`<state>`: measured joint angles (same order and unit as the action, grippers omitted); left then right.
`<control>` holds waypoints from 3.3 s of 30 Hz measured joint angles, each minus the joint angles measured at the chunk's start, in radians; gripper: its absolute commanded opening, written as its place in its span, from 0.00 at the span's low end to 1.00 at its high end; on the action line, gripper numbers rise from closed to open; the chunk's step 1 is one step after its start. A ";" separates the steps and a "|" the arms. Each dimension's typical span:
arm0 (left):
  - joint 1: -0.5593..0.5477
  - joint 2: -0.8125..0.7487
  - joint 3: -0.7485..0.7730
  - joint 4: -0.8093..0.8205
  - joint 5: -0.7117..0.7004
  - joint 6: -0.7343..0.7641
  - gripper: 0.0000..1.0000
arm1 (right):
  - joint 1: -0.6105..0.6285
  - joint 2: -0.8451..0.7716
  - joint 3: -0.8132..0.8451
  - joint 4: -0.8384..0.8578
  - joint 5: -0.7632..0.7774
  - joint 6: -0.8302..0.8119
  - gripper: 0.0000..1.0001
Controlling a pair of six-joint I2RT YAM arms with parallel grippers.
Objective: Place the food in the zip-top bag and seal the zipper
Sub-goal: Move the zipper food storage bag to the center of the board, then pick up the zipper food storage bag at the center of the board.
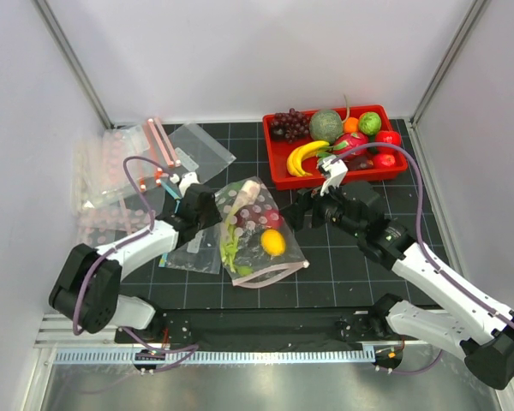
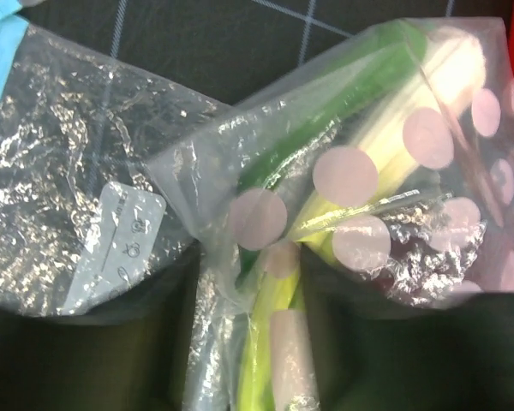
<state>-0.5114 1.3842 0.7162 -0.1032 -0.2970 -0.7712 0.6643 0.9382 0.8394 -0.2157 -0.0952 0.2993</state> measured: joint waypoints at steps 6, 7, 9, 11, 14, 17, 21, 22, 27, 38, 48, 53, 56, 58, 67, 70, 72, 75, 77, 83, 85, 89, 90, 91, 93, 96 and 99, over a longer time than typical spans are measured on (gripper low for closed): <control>-0.016 -0.146 -0.011 -0.039 0.027 0.010 0.80 | 0.000 0.000 0.000 0.000 -0.001 0.000 0.90; -0.029 -0.187 -0.011 -0.054 0.026 0.014 0.82 | 0.000 0.000 0.000 0.000 -0.001 0.000 0.90; -0.068 -0.260 -0.006 -0.085 0.021 0.018 0.85 | 0.000 0.000 0.000 -0.001 -0.001 0.000 0.90; -0.127 -0.309 0.019 -0.139 0.011 0.020 0.88 | 0.000 0.000 0.000 -0.002 -0.001 0.000 0.90; -0.258 -0.299 0.112 -0.250 -0.034 0.025 0.90 | 0.000 -0.003 0.000 -0.003 0.000 -0.001 0.90; -0.414 -0.236 0.224 -0.362 -0.085 0.042 0.91 | 0.000 -0.019 -0.001 -0.003 0.018 -0.001 0.90; -0.602 -0.118 0.354 -0.503 -0.172 0.076 0.91 | 0.000 -0.087 -0.023 0.001 0.090 0.000 0.91; -0.643 -0.090 0.375 -0.534 -0.195 0.087 0.91 | 0.000 -0.113 -0.032 0.002 0.123 0.002 0.90; -0.750 0.022 0.410 -0.624 -0.257 0.158 0.89 | 0.000 -0.230 -0.084 0.016 0.282 0.018 0.90; -0.901 0.155 0.410 -0.661 -0.422 0.254 0.89 | 0.000 -0.370 -0.145 0.048 0.459 0.033 0.90; -0.925 0.026 0.325 -0.545 -0.355 0.341 0.90 | 0.000 -0.347 -0.146 0.049 0.459 0.034 0.90; -0.927 0.059 0.328 -0.513 -0.334 0.370 0.87 | 0.000 -0.348 -0.146 0.050 0.459 0.034 0.90; -0.927 0.148 0.357 -0.524 -0.344 0.380 0.80 | 0.000 -0.349 -0.146 0.050 0.459 0.034 0.90; -0.927 0.213 0.386 -0.530 -0.363 0.382 0.62 | 0.000 -0.350 -0.146 0.050 0.459 0.034 0.90; -0.892 0.332 0.504 -0.614 -0.457 0.388 0.00 | 0.000 -0.373 -0.151 0.051 0.459 0.034 0.89; -0.880 0.360 0.585 -0.662 -0.490 0.388 0.00 | 0.000 -0.382 -0.151 0.051 0.457 0.033 0.89; -0.875 0.360 0.623 -0.683 -0.496 0.391 0.00 | 0.000 -0.382 -0.151 0.055 0.451 0.032 0.89; -0.862 0.326 0.668 -0.701 -0.482 0.393 0.00 | 0.000 -0.382 -0.155 0.067 0.415 0.023 0.89; -0.846 0.273 0.681 -0.707 -0.468 0.392 0.00 | 0.000 -0.383 -0.161 0.085 0.380 0.011 0.89; -0.769 0.068 0.717 -0.745 -0.454 0.388 0.00 | 0.000 -0.407 -0.196 0.126 0.334 -0.016 0.86; -0.765 -0.007 0.730 -0.748 -0.451 0.389 0.00 | 0.000 -0.413 -0.209 0.138 0.324 -0.027 0.85; -0.768 -0.151 0.742 -0.761 -0.421 0.386 0.00 | 0.000 -0.431 -0.245 0.178 0.274 -0.059 0.82; -0.769 -0.177 0.750 -0.772 -0.413 0.386 0.00 | 0.000 -0.438 -0.253 0.187 0.260 -0.065 0.82; -0.769 -0.198 0.761 -0.785 -0.405 0.385 0.00 | 0.000 -0.447 -0.264 0.202 0.240 -0.074 0.81; -0.769 -0.223 0.780 -0.806 -0.394 0.383 0.00 | 0.000 -0.469 -0.288 0.239 0.192 -0.095 0.70; -0.770 -0.251 0.791 -0.826 -0.370 0.381 0.00 | 0.000 -0.493 -0.327 0.309 0.102 -0.120 0.66; -0.770 -0.268 0.791 -0.847 -0.338 0.380 0.00 | 0.000 -0.503 -0.370 0.391 -0.031 -0.146 0.66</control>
<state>-1.2816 1.1164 1.5070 -0.9501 -0.6350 -0.3916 0.6640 0.4355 0.4690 0.1753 -0.1265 0.1532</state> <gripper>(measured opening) 0.014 0.661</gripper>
